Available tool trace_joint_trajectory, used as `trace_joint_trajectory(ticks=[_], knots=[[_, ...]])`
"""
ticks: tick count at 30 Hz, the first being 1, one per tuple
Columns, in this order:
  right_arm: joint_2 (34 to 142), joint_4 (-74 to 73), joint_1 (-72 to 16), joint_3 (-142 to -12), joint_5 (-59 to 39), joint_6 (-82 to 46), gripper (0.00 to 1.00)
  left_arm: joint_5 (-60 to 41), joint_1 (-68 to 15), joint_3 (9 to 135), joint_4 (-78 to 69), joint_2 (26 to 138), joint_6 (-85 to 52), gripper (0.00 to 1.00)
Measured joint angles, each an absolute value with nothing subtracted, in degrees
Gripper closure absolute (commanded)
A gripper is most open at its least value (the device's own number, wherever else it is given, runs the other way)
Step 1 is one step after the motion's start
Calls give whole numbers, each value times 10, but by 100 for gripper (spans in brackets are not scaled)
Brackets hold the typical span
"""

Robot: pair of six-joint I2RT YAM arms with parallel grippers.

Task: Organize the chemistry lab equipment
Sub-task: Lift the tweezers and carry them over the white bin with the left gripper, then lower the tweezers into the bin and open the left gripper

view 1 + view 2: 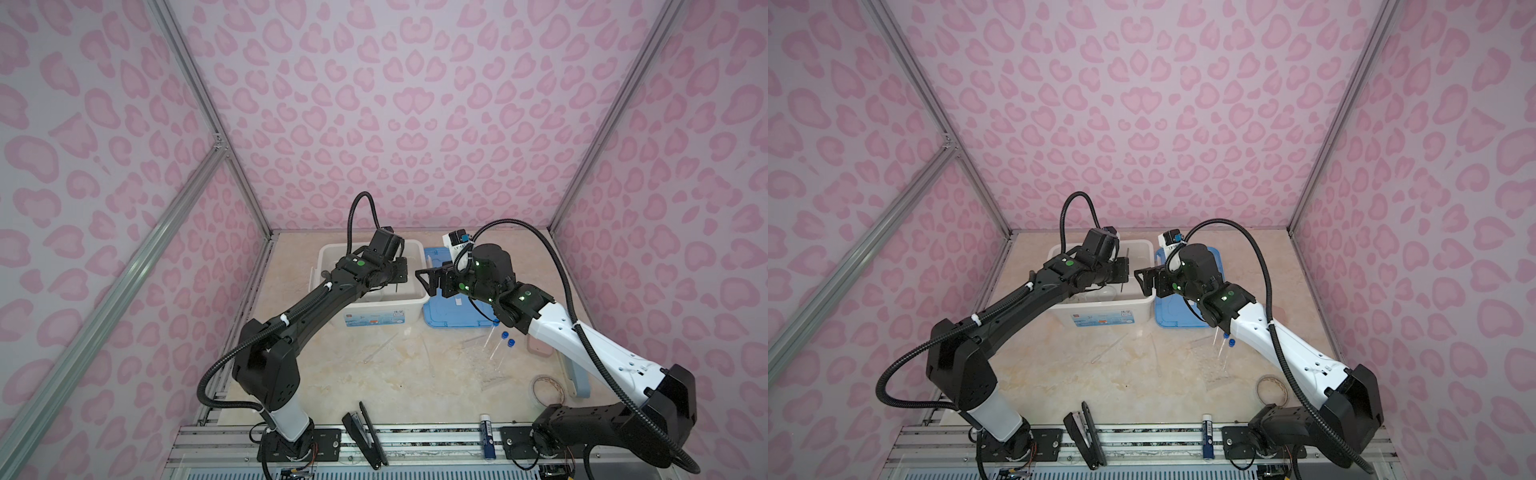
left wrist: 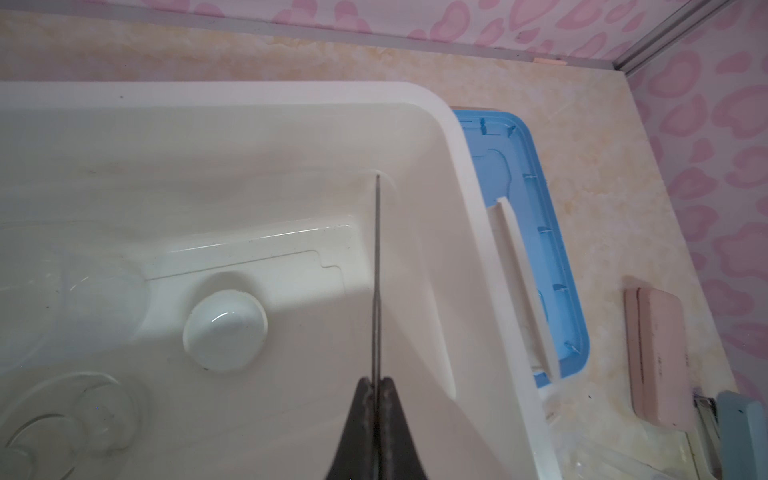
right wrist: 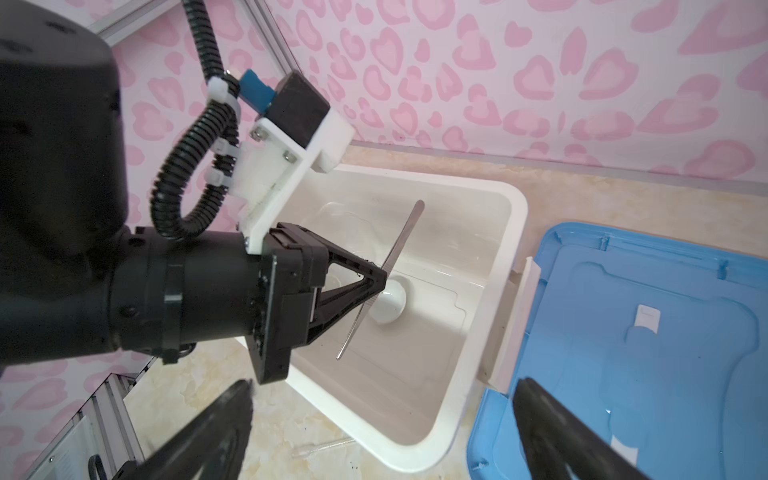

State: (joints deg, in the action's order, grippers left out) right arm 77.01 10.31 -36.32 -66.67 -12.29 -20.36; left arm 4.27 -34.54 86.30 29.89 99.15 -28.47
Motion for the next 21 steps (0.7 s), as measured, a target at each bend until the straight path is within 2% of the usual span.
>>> trace_joint_trajectory(ticks=[7, 21], knots=[[776, 85, -361, -657, -123, -215, 3, 25, -331, 864, 268, 1068, -300, 96], [790, 53, -360, -640, -169, -219, 3, 29, -329, 852, 227, 1132, -305, 97]])
